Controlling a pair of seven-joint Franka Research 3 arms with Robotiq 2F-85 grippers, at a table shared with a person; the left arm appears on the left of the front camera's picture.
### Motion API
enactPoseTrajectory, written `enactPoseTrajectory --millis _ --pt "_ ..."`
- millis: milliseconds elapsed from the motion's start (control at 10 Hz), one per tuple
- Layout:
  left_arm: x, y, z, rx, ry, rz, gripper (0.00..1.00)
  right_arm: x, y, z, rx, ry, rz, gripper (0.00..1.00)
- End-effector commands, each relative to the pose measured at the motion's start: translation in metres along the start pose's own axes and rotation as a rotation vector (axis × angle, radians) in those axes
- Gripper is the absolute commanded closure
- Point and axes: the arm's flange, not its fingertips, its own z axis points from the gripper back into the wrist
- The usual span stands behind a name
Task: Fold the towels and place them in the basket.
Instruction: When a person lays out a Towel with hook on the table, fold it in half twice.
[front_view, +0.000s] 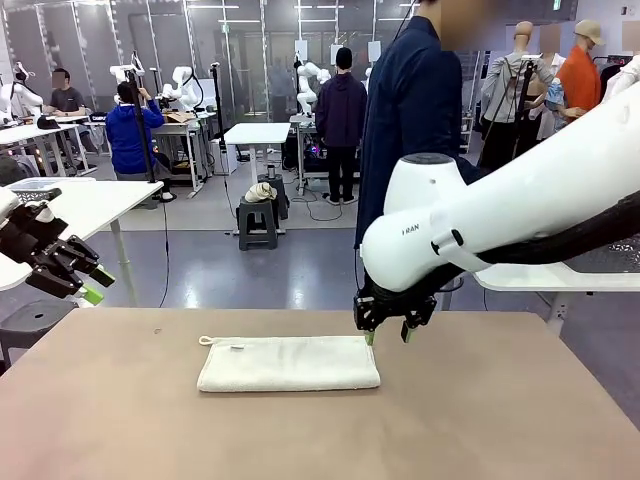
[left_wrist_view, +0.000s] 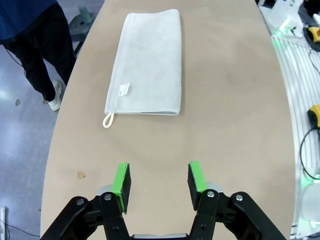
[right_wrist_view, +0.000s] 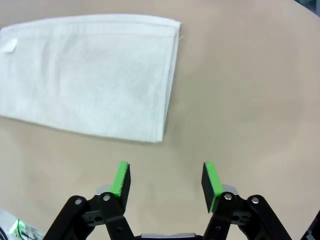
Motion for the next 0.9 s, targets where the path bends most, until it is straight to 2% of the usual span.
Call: enactPoseTrajectory --millis 0,100,200,800 --pt "0.001 -0.001 0.001 0.005 0.002 -0.004 0.4 0.007 -0.01 -0.016 0.022 -0.023 -0.07 0.11" --pt "0.001 -0.001 0.001 0.005 0.002 -0.004 0.4 0.01 -0.012 -0.026 0.036 -0.018 -0.1 0.09" --pt "0.001 -0.001 0.001 0.005 0.002 -0.004 0.4 0.013 -0.01 -0.034 0.015 -0.024 -0.112 0.0" --pt "0.001 -0.001 0.001 0.005 0.002 -0.004 0.4 0.027 0.014 -0.081 -0.049 -0.042 -0.216 0.0"
